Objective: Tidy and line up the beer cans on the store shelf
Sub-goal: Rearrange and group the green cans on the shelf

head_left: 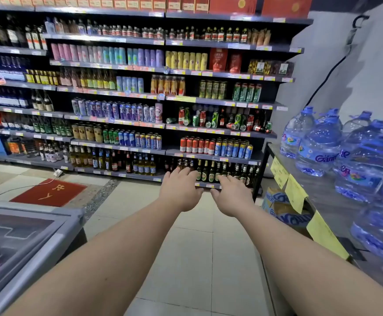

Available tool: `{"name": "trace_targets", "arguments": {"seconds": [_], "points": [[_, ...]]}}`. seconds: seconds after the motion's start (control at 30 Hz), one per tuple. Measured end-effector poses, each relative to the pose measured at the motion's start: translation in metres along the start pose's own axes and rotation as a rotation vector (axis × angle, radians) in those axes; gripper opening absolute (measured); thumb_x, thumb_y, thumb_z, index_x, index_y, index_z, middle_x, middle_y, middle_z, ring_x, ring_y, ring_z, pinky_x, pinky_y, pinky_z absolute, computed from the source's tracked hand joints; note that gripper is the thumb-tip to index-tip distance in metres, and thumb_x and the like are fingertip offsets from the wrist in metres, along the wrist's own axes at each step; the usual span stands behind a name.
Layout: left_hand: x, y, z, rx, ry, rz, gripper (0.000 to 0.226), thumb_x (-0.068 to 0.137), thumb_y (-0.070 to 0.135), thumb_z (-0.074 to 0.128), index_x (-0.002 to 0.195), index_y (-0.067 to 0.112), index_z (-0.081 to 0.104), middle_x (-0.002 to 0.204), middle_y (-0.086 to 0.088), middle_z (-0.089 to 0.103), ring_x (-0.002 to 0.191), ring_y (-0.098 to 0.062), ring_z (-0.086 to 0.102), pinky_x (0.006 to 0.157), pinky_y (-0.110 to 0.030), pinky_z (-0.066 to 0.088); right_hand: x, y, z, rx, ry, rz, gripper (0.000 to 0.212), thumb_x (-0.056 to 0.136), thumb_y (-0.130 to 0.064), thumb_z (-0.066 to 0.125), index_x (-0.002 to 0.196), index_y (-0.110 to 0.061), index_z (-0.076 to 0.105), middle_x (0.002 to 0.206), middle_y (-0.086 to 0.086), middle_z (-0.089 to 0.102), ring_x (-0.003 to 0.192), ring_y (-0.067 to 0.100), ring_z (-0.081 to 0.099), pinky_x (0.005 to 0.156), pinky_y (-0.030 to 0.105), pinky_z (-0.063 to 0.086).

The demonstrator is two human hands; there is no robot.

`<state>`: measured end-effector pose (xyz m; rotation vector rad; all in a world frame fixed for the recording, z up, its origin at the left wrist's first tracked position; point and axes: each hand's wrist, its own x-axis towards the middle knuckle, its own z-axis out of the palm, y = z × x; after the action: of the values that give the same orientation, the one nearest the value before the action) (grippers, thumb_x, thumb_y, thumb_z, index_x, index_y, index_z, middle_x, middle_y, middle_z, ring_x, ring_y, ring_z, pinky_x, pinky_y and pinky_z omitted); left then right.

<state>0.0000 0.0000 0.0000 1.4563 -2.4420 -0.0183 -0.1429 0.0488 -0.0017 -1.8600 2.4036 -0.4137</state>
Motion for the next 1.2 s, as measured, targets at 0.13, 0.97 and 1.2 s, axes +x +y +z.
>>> {"name": "trace_targets", "arguments": {"seconds": [0.13,0.97,1.2], "points": [[0.023,-0.002,0.010,0.010,-0.004,-0.021,0.056,0.095,0.048,0.044,0.145,0.024,0.036,0.155,-0.002,0.031,0.144,-0.027,0.022,0.116,-0.046,0.017,0.030,0.007,0.007,0.015,-0.037,-0.002,0.058,0.099,-0.046,0.038,0.150,-0.022,0.025,0.157,0.007,0.026,0.145,0.028,0.022,0.113,0.045,0.028],[0.518,-0.123,0.111,0.002,0.012,0.050,0.059,0.094,0.047,0.049,0.145,0.024,0.035,0.154,-0.002,0.032,0.143,-0.026,0.024,0.115,-0.046,0.019,0.524,0.036,0.049,-0.010,0.082,0.015,0.058,0.098,-0.045,0.041,0.149,-0.022,0.026,0.154,0.004,0.031,0.142,0.026,0.024,0.115,0.045,0.026],[0.678,-0.140,0.159,-0.031,0.016,-0.023,0.066,0.095,0.053,0.045,0.151,0.025,0.025,0.161,-0.003,0.019,0.148,-0.026,0.014,0.119,-0.048,0.016,0.701,0.071,0.062,0.026,0.060,-0.035,0.062,0.099,-0.047,0.041,0.152,-0.024,0.019,0.160,0.003,0.020,0.148,0.026,0.013,0.118,0.044,0.020]]}}
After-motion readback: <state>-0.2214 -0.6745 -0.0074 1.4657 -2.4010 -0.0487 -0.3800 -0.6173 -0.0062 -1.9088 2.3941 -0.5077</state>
